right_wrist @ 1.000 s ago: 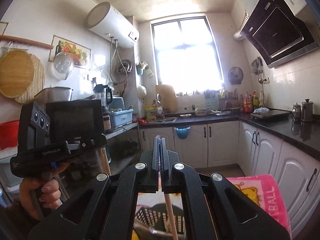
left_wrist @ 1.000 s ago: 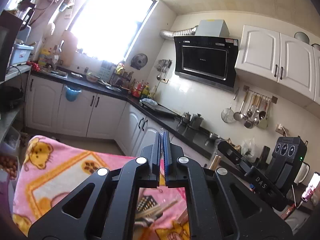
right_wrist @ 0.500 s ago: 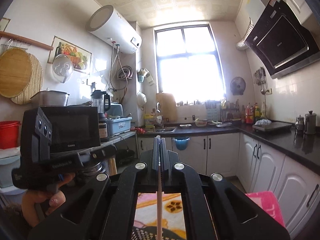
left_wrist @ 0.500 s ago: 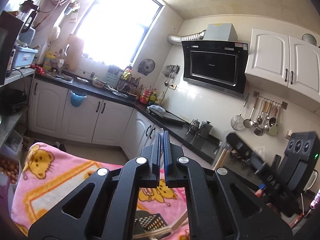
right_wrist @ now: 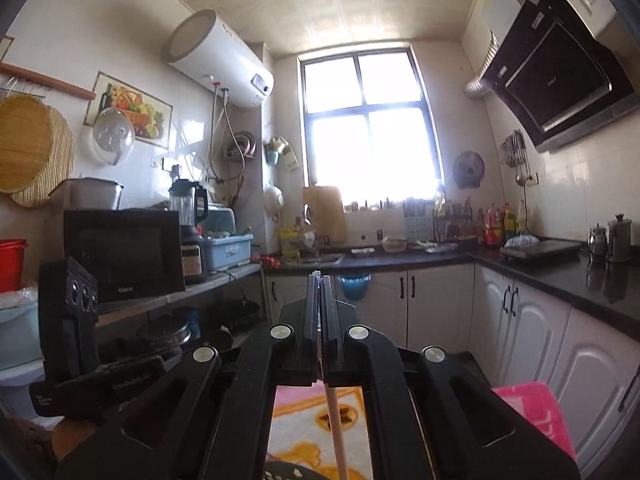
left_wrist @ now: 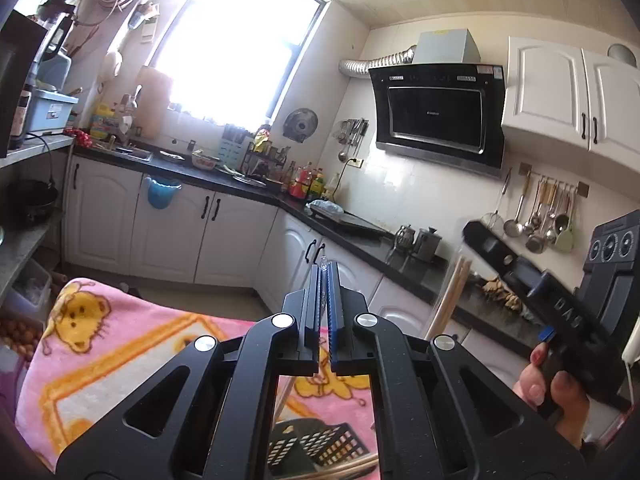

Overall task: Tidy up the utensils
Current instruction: 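Lift both held chopsticks and lower them into the green basket, then open both tools to release the chopsticks inside the basket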

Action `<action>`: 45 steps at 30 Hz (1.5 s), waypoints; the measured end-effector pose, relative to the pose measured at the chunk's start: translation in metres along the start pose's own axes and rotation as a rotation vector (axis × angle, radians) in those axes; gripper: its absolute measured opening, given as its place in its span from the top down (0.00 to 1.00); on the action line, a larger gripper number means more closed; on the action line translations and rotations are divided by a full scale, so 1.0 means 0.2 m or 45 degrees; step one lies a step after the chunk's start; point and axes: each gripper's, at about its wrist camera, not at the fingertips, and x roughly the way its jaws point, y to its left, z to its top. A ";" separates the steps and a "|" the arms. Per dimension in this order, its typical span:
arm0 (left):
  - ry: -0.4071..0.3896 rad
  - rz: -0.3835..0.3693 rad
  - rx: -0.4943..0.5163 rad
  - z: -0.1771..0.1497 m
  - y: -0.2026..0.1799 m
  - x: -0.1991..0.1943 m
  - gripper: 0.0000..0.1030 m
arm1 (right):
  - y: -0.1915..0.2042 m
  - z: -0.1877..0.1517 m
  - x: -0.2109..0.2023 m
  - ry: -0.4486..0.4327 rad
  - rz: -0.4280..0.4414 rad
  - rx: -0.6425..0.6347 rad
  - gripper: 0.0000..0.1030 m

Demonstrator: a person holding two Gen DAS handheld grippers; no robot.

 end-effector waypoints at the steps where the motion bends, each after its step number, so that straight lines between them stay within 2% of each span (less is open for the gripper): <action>1: 0.007 0.005 0.012 -0.02 0.00 0.00 0.99 | -0.01 -0.04 0.01 0.016 -0.005 0.008 0.99; 13: 0.086 0.025 0.014 -0.19 0.05 0.02 0.99 | 0.06 -0.30 0.05 0.163 0.007 -0.001 0.99; 23: 0.181 0.057 -0.008 -0.30 0.09 -0.01 0.99 | 0.05 -0.40 -0.04 0.273 -0.047 0.037 0.98; 30: 0.243 0.081 -0.023 -0.35 0.09 -0.09 0.99 | 0.02 -0.44 -0.08 0.388 -0.079 0.081 0.98; 33: 0.272 0.087 -0.040 -0.37 0.09 -0.13 0.87 | 0.02 -0.46 -0.09 0.434 -0.085 0.093 0.98; 36: 0.280 0.082 -0.032 -0.39 0.08 -0.17 0.82 | 0.01 -0.49 -0.11 0.482 -0.083 0.123 0.97; 37: 0.280 0.084 -0.027 -0.39 0.08 -0.19 0.80 | 0.01 -0.49 -0.12 0.490 -0.081 0.127 0.96; 39: 0.279 0.086 -0.023 -0.39 0.07 -0.22 0.74 | 0.00 -0.49 -0.14 0.492 -0.088 0.134 0.85; 45: 0.277 0.085 -0.034 -0.40 0.06 -0.32 0.58 | -0.01 -0.49 -0.22 0.486 -0.101 0.140 0.78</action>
